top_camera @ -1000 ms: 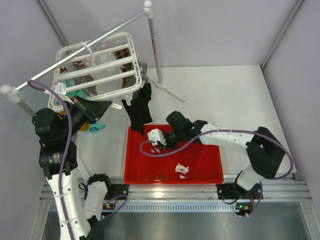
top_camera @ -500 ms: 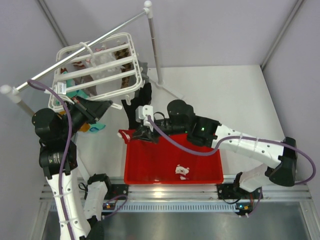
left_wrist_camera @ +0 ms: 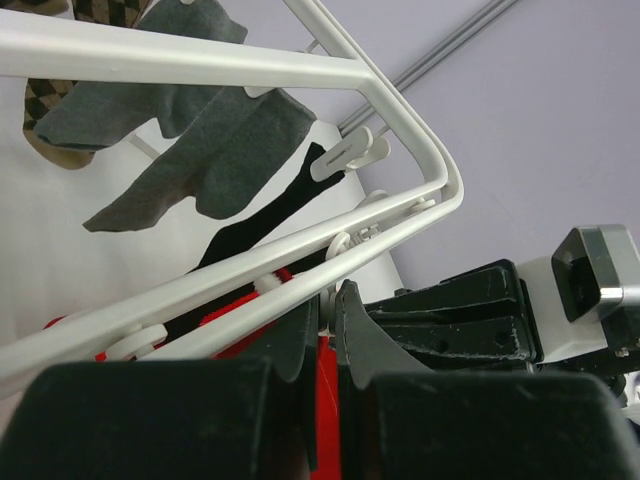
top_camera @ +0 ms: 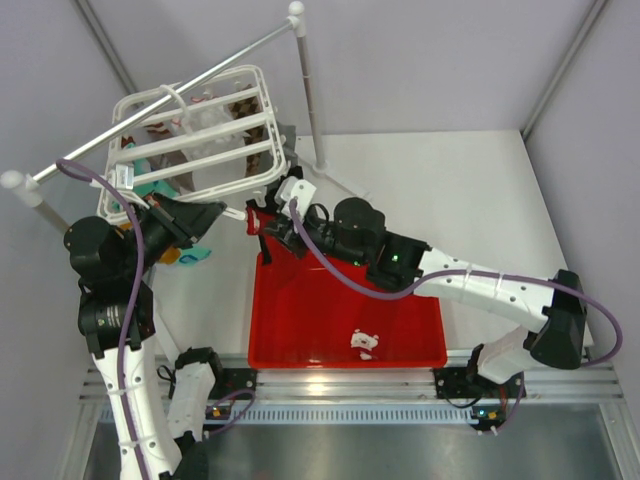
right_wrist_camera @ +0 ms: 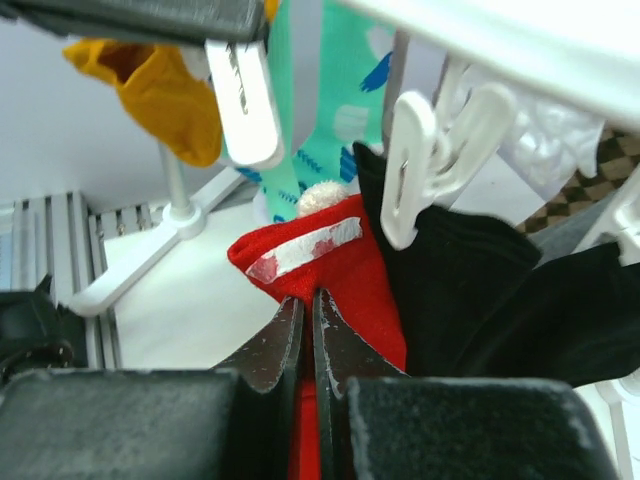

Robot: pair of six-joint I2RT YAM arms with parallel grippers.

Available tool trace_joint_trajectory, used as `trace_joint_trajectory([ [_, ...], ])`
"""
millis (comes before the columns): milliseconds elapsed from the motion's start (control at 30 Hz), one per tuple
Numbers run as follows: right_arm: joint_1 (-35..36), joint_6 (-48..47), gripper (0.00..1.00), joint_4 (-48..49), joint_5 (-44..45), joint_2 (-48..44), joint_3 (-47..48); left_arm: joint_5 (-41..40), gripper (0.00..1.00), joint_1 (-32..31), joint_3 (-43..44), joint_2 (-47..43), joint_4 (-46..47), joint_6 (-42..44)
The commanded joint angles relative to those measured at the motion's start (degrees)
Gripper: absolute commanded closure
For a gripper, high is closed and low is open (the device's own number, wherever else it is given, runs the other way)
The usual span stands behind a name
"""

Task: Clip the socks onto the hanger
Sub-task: Clamp the sock onto the hanger.

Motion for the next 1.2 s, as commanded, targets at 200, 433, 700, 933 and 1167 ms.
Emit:
trace_joint_trajectory([
  [200, -0.6, 2.7, 1.0, 10.7, 2.8, -1.4, 0.4, 1.8, 1.0, 0.0, 0.3, -0.2, -0.4, 0.2],
  [433, -0.8, 2.7, 1.0, 12.3, 1.7, -2.1, 0.3, 1.9, 1.0, 0.0, 0.1, -0.3, -0.9, 0.1],
  [700, -0.5, 0.5, 1.0, 13.0, -5.5, -2.0, 0.3, 2.1, 1.0, 0.0, 0.2, 0.0, -0.7, -0.4],
  [933, 0.7, -0.9, 1.0, 14.2, -6.3, -2.2, 0.3, 2.0, 1.0, 0.0, -0.2, 0.2, -0.6, -0.7],
  [1167, 0.8, -0.5, 1.0, 15.0, -4.6, -1.3, 1.9, 2.0, 0.87, 0.0, -0.7, 0.0, -0.2, -1.1],
])
